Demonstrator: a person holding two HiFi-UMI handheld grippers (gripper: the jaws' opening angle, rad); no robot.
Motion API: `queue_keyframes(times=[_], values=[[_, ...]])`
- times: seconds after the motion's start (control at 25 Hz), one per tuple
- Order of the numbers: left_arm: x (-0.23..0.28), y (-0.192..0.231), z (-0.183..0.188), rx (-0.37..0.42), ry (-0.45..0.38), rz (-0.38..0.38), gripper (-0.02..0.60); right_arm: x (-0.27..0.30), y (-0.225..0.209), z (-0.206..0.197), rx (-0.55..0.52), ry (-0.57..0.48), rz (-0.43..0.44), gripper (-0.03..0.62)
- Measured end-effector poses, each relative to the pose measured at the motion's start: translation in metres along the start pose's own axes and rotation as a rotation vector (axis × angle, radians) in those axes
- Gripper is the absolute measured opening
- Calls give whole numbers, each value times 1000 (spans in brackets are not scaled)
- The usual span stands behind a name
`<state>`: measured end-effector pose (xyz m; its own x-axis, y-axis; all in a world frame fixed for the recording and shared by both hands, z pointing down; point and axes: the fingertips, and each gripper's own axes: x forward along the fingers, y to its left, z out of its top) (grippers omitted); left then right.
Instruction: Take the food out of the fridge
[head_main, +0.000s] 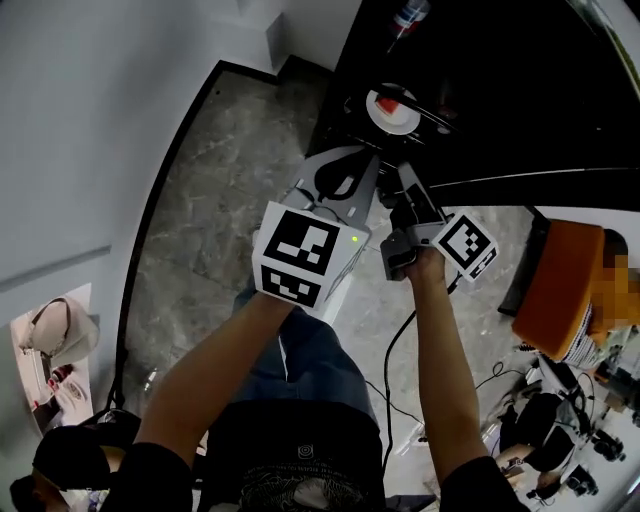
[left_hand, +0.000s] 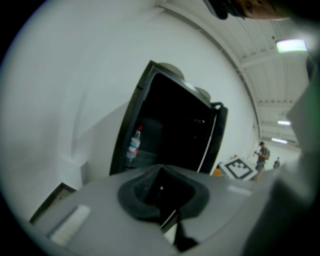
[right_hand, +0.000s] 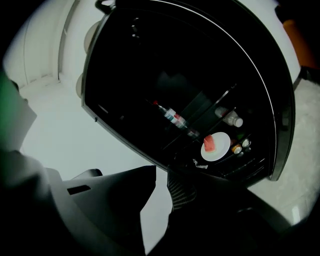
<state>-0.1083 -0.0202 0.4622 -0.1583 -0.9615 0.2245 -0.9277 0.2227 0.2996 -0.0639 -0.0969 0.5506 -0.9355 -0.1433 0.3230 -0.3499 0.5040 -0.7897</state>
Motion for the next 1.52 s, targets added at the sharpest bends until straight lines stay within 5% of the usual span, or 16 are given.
queue_keyframes(times=[0.8,1.4,1.52], values=[[81,66,-101,50,-6,-49,2,133,-191,-24,476,-175,54,138],[96,89,-127,80,10,-41,2,182,-231,-7,653,-251,89,131],[98,88,-129,78,17,-39,2,184,-235,-10,677,-244,73,42]])
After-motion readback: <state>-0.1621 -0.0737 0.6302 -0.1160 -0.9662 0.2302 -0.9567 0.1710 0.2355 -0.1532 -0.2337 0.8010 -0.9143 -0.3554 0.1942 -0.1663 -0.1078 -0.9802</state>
